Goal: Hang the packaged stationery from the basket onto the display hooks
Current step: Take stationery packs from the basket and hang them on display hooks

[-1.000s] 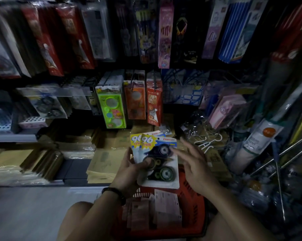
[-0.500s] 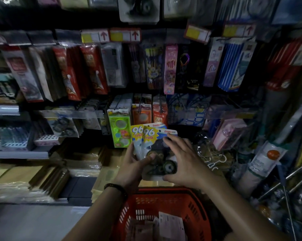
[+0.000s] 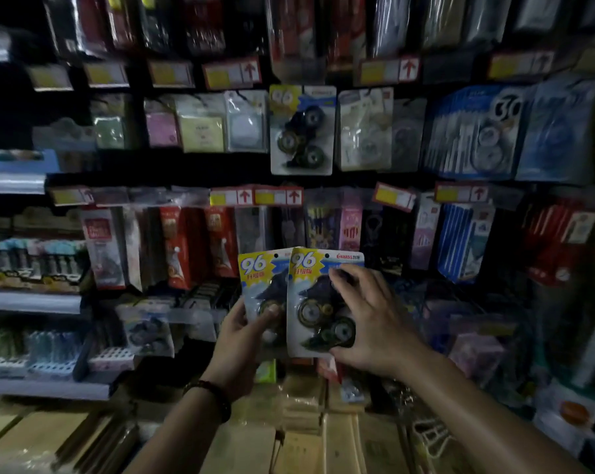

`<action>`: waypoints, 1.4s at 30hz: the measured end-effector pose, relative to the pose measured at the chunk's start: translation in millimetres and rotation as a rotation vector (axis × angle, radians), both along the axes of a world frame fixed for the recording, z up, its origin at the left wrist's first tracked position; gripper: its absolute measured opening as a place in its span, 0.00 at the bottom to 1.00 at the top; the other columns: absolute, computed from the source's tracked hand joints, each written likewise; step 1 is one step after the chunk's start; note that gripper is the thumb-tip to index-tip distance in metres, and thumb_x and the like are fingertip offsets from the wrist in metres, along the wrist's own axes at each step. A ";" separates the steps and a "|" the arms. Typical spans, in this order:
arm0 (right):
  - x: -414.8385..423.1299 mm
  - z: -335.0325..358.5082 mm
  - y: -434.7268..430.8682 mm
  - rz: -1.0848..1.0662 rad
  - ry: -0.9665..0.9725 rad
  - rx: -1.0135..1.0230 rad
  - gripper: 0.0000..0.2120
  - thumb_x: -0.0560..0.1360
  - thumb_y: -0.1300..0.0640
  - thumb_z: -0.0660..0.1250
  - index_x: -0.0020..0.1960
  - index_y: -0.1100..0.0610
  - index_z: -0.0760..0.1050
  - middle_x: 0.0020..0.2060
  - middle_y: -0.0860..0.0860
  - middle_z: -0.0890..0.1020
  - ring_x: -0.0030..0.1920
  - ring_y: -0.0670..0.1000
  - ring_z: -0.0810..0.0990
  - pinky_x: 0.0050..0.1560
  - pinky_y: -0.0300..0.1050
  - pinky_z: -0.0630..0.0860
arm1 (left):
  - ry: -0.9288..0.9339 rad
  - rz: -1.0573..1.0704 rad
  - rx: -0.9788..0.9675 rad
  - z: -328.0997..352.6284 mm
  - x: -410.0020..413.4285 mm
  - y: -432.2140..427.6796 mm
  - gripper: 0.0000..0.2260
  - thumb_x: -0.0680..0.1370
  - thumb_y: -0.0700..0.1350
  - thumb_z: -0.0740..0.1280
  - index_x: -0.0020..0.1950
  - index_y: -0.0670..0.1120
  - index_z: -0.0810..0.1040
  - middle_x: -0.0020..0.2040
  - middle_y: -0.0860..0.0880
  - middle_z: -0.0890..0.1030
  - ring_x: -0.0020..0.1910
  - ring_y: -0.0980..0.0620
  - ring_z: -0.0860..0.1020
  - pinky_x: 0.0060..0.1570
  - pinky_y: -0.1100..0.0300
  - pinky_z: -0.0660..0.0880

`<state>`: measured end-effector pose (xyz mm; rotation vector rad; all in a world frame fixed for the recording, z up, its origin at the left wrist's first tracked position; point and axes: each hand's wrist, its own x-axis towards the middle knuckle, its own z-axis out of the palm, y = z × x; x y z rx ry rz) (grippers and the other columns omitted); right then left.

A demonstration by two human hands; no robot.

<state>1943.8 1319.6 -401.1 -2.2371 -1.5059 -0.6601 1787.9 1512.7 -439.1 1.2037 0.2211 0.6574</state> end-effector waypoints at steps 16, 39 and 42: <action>43.3 184.3 86.6 -0.084 -0.349 0.116 0.52 0.60 0.35 0.77 0.78 0.51 0.62 0.76 0.54 0.63 0.75 0.60 0.64 0.66 0.60 0.76 | -0.224 0.420 0.302 127.6 -0.4 99.7 0.12 0.80 0.46 0.75 0.63 0.51 0.84 0.58 0.48 0.89 0.56 0.48 0.88 0.47 0.54 0.86; 81.7 252.8 141.4 -0.278 -0.430 0.032 0.54 0.64 0.34 0.77 0.81 0.51 0.57 0.78 0.55 0.58 0.77 0.59 0.58 0.74 0.58 0.69 | -0.266 0.306 0.436 189.9 36.6 120.3 0.10 0.81 0.43 0.74 0.62 0.51 0.84 0.56 0.48 0.89 0.54 0.51 0.88 0.43 0.61 0.84; 81.3 258.1 148.4 -0.275 -0.380 0.020 0.54 0.64 0.35 0.77 0.81 0.51 0.57 0.77 0.55 0.59 0.77 0.59 0.58 0.72 0.58 0.70 | -0.252 0.267 0.416 188.8 39.4 120.7 0.11 0.81 0.45 0.74 0.63 0.52 0.84 0.57 0.48 0.89 0.55 0.50 0.88 0.44 0.59 0.85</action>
